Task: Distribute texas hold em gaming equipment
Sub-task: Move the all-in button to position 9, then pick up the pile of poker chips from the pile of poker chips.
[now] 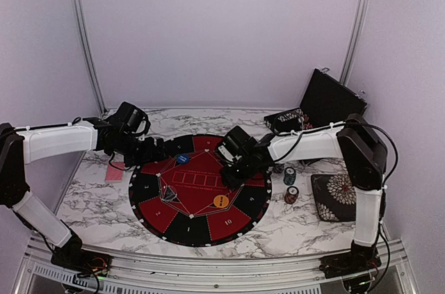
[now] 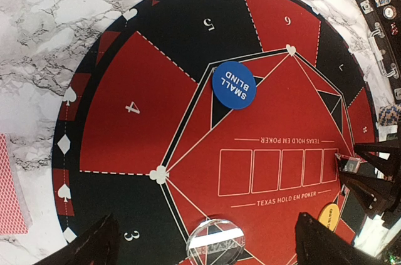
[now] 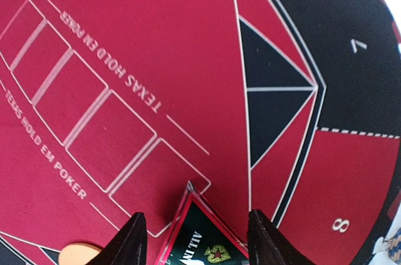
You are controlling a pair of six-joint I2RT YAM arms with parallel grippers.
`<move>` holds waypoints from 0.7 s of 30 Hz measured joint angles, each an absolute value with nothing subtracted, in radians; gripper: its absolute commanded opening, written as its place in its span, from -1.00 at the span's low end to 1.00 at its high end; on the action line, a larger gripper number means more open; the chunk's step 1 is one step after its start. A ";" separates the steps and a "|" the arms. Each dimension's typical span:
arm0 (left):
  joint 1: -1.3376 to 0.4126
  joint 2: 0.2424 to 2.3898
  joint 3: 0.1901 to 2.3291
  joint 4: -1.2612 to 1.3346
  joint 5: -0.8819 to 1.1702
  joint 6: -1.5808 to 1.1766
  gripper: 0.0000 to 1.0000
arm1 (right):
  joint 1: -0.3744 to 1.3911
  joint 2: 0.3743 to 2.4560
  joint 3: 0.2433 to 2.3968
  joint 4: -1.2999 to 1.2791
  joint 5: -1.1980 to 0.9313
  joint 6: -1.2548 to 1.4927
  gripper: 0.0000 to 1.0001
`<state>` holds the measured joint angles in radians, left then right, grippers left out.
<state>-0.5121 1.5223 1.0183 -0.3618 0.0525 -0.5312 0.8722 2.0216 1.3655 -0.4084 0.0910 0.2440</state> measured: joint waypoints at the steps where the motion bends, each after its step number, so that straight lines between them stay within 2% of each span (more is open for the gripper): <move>1: -0.512 1.522 1.018 -0.362 0.052 -0.531 0.98 | 0.872 2.024 1.382 -0.418 0.092 0.244 0.08; 8: -0.512 1.523 1.041 -0.361 0.052 -0.527 0.98 | 0.863 2.027 1.502 -0.455 0.118 0.243 0.16; 13: -0.512 1.522 1.060 -0.352 0.052 -0.512 0.98 | 0.847 1.993 1.510 -0.502 0.151 0.244 0.25; 21: -0.512 1.522 1.069 -0.348 0.052 -0.495 0.98 | 0.778 1.804 1.449 -0.558 0.198 0.260 0.34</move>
